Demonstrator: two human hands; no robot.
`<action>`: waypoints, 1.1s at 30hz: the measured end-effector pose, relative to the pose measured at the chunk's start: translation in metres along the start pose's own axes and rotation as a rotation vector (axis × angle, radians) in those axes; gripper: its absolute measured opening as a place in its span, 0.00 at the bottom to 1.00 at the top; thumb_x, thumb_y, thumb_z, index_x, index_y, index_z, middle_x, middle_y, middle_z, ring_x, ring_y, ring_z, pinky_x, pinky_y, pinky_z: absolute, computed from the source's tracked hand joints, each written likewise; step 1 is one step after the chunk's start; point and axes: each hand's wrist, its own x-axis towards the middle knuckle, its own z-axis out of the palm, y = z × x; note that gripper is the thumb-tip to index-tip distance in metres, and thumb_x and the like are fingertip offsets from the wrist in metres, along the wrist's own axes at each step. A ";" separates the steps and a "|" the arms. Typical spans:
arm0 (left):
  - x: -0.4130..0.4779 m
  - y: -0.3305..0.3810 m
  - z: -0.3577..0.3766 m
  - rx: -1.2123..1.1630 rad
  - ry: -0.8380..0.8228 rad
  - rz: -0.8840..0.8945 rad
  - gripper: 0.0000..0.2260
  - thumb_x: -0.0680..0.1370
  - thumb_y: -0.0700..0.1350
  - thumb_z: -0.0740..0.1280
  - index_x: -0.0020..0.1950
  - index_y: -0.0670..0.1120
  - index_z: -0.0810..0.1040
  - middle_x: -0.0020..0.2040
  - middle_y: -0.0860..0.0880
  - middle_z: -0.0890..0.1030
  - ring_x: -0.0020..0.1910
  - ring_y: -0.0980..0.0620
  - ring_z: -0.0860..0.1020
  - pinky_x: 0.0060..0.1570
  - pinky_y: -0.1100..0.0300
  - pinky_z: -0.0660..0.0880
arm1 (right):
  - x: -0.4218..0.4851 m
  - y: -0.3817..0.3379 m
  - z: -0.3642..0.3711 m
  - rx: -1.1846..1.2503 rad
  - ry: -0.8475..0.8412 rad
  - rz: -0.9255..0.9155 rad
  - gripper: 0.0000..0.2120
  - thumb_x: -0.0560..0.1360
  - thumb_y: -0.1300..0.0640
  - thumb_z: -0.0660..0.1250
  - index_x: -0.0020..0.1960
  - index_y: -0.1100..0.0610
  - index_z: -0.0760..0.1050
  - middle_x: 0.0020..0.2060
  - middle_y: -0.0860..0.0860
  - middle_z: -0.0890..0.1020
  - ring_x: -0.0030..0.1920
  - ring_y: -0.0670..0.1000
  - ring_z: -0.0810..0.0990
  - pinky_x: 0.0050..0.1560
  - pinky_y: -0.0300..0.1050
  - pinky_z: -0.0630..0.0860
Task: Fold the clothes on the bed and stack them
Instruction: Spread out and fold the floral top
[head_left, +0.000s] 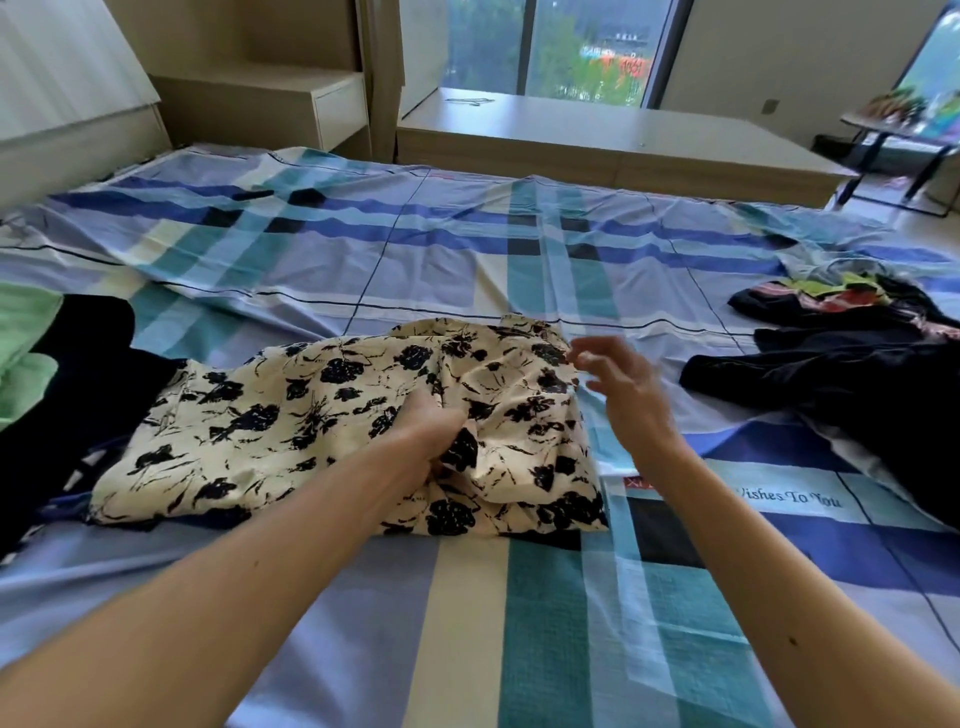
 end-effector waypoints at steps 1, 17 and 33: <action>0.002 -0.001 -0.001 0.043 0.013 0.019 0.26 0.84 0.46 0.61 0.79 0.42 0.56 0.64 0.45 0.72 0.55 0.48 0.75 0.58 0.51 0.76 | -0.004 0.008 0.003 -0.148 -0.079 0.054 0.11 0.80 0.58 0.65 0.62 0.55 0.75 0.59 0.52 0.78 0.56 0.50 0.80 0.60 0.49 0.78; -0.032 0.008 0.023 0.521 -0.096 0.838 0.18 0.82 0.51 0.59 0.71 0.51 0.70 0.74 0.54 0.66 0.74 0.54 0.62 0.75 0.46 0.62 | -0.027 -0.001 -0.011 0.041 -0.070 0.437 0.43 0.73 0.69 0.72 0.79 0.53 0.53 0.54 0.59 0.80 0.44 0.51 0.83 0.37 0.39 0.80; -0.020 -0.018 -0.039 1.139 -0.168 0.389 0.34 0.81 0.63 0.58 0.82 0.54 0.47 0.82 0.49 0.43 0.80 0.46 0.41 0.78 0.38 0.44 | -0.071 0.023 0.016 -1.242 -0.433 0.121 0.37 0.78 0.30 0.37 0.79 0.45 0.30 0.78 0.52 0.33 0.79 0.57 0.36 0.74 0.72 0.35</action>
